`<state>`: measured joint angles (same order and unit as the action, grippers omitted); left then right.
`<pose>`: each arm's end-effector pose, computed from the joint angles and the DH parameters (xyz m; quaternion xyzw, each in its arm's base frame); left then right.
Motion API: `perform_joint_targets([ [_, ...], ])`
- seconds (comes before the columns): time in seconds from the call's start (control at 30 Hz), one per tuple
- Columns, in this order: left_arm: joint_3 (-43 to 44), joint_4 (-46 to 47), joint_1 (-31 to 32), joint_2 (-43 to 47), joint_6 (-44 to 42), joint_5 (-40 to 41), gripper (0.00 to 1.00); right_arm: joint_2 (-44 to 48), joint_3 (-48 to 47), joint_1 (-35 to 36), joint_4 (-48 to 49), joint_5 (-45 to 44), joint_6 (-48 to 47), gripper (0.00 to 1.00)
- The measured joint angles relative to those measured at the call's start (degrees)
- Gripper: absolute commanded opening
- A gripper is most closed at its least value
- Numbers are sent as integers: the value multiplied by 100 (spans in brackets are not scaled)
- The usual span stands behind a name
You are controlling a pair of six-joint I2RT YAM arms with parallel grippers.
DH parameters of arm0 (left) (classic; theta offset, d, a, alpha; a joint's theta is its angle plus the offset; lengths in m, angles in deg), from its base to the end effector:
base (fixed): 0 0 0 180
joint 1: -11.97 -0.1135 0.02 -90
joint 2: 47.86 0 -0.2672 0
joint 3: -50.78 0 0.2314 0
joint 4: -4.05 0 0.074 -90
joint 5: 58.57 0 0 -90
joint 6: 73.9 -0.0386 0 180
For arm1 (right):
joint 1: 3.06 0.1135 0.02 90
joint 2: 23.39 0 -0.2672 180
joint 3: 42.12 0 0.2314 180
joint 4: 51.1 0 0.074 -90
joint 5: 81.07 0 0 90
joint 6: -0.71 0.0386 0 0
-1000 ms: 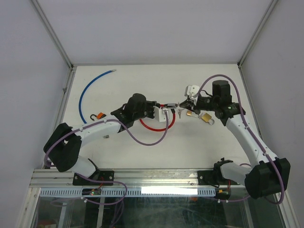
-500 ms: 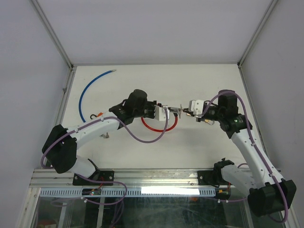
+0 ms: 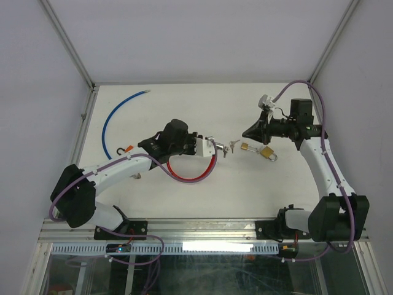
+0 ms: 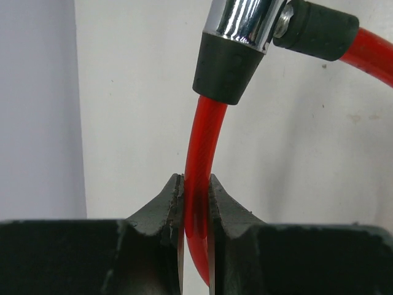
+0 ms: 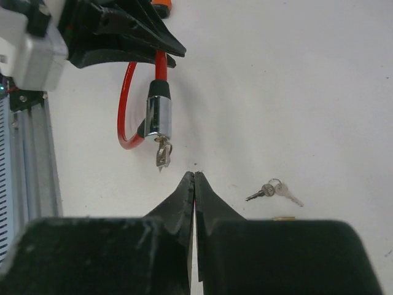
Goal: Lock with the key
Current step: Lock the lock.
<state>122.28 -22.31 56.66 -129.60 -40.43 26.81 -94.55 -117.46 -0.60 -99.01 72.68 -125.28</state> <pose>0.2108 -0.2129 0.2697 0.7014 0.5525 0.0105 0.4503 0.2286 0.0445 0.3203 -0.4530 0.6690 0.3687 0.4595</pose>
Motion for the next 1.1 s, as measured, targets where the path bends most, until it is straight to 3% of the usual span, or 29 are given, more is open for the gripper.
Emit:
perform_joint_targets([
  [0.13,-68,-289,0,-4,2,240,0,44,31,0,96,144,122,0],
  [0.17,-68,-330,2,-4,7,273,0,107,98,0,212,164,149,12],
  [0.2,-68,-350,2,-4,20,278,0,179,173,0,308,179,184,36],
  [0.23,-68,-374,2,-4,26,282,0,291,302,0,457,227,251,50],
  [0.27,-68,-389,2,-4,31,284,0,420,448,0,597,308,332,58],
  [0.37,-68,-404,28,-4,48,282,0,708,942,9,1287,651,636,67],
  [0.63,-68,-404,37,-4,96,258,0,208,1694,483,2686,702,1366,68],
  [0.87,-68,-404,37,-4,146,249,0,-114,1696,1019,3244,149,1814,63],
  [1.0,-68,-404,37,-2,153,225,0,-234,1696,1040,3403,-111,1961,54],
  [1.1,-68,-404,37,-2,153,179,0,-387,1696,1082,3383,-199,1967,54],
])
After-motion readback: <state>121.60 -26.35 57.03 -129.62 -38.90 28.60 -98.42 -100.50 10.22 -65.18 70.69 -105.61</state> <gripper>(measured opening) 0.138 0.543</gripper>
